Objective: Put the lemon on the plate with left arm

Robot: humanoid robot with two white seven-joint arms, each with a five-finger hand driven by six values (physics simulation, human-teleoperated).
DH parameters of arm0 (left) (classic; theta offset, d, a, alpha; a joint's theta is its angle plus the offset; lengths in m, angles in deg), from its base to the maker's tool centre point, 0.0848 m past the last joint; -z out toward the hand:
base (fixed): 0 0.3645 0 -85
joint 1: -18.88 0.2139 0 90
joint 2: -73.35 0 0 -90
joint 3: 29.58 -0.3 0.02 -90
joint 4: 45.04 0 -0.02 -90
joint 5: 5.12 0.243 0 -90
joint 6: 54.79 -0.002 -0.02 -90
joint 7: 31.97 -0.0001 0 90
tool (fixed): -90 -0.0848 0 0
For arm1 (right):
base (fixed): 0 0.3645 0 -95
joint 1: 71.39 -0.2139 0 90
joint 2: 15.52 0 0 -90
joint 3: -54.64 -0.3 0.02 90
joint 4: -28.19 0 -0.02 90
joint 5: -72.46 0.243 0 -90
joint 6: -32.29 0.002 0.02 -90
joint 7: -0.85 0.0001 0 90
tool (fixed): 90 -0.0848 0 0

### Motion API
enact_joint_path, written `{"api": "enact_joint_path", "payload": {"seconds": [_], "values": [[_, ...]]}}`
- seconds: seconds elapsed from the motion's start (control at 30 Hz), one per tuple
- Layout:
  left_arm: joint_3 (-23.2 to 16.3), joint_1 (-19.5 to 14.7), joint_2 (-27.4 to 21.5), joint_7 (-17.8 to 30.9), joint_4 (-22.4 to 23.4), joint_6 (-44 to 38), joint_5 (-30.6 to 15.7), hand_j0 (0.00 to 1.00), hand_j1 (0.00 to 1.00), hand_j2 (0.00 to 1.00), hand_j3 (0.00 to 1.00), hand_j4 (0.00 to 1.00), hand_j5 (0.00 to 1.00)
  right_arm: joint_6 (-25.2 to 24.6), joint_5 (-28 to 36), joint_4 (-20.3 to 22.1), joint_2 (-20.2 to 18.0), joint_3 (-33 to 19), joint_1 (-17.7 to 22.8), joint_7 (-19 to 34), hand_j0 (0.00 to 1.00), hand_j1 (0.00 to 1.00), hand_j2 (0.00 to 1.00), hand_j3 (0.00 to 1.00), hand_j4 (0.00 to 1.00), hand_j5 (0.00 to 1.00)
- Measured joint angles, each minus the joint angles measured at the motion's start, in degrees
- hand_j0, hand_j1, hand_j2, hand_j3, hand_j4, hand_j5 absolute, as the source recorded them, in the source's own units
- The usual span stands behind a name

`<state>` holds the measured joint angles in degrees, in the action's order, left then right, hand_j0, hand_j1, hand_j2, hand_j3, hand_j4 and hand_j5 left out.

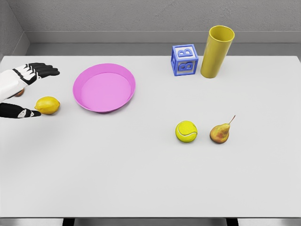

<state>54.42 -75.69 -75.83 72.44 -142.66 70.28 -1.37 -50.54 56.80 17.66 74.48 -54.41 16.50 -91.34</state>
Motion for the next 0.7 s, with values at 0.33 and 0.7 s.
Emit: {"api": "enact_joint_path", "payload": {"seconds": [0.33, 0.7], "values": [[0.88, 1.14, -0.11, 4.09, 5.12, 0.01, 7.5, 1.0, 1.0, 1.0, 1.0, 1.0, 1.0, 0.04, 0.0, -0.01, 0.0, 0.06, 0.0, 0.07, 1.0, 1.0, 1.0, 1.0, 1.0, 1.0], [-5.93, -10.81, 3.17, 10.54, 12.53, -0.02, 12.63, 1.0, 1.0, 1.0, 1.0, 1.0, 1.0, 0.04, 0.0, 0.0, 0.0, 0.07, 0.0, 0.07, 1.0, 1.0, 1.0, 1.0, 1.0, 1.0]]}}
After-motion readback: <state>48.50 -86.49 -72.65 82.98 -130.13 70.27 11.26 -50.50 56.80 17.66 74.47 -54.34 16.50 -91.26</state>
